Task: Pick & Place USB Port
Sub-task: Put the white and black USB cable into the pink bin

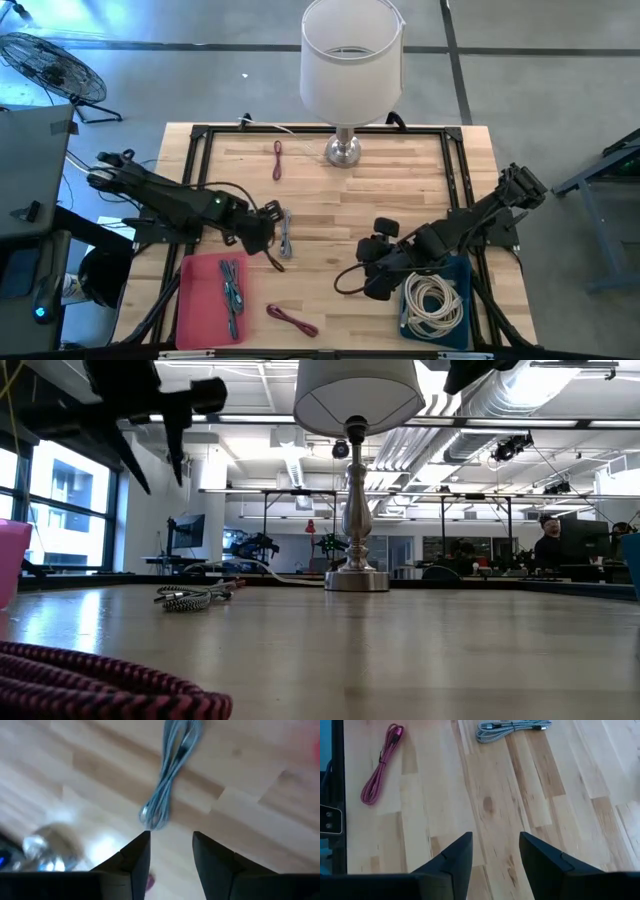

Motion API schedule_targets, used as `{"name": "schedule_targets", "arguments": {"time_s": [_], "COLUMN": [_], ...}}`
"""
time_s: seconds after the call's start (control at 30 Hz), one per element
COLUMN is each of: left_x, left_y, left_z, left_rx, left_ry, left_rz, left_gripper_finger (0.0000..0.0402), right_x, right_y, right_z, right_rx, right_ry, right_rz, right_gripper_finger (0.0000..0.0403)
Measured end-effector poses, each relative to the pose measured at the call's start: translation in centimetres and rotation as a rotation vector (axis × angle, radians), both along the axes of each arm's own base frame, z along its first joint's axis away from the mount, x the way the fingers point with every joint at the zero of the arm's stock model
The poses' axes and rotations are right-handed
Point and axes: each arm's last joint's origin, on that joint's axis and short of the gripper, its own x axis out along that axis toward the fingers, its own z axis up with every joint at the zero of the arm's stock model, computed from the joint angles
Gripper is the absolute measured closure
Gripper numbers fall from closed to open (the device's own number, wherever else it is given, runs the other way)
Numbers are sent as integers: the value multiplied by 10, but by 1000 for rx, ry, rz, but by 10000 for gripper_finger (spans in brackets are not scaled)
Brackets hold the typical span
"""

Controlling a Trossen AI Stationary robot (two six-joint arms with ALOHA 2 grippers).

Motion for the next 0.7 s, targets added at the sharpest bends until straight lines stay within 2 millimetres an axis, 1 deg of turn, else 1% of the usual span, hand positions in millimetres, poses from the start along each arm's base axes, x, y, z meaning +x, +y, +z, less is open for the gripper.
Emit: {"name": "schedule_targets", "arguments": {"time_s": [0.07, 0.17, 0.3, 0.47, 0.53, 0.7], "left_x": [7, 12, 18, 25, 25, 30], "left_y": [0, -1, -3, -6, -6, -8], "left_z": [-6, -14, -25, -31, -31, -30], "left_rx": [59, 81, 113, 107, 111, 94], "left_ry": [-10, 20, 70, 84, 89, 38], "left_rz": [37, 43, -11, -85, -91, -99], "left_gripper_finger": [261, 261, 261, 261, 261, 261], "right_x": [0, 0, 0, -1, -1, -1], "right_y": [0, -1, -1, -1, -1, -1], "right_z": [0, 0, 0, 0, 0, 0], "right_rx": [-5, -18, -24, -28, -33, -43], "right_ry": [-3, -9, -7, -3, -1, 1], "right_rz": [-3, -11, -12, -10, -4, 9], "right_gripper_finger": [249, 249, 249, 249, 249, 249]}}
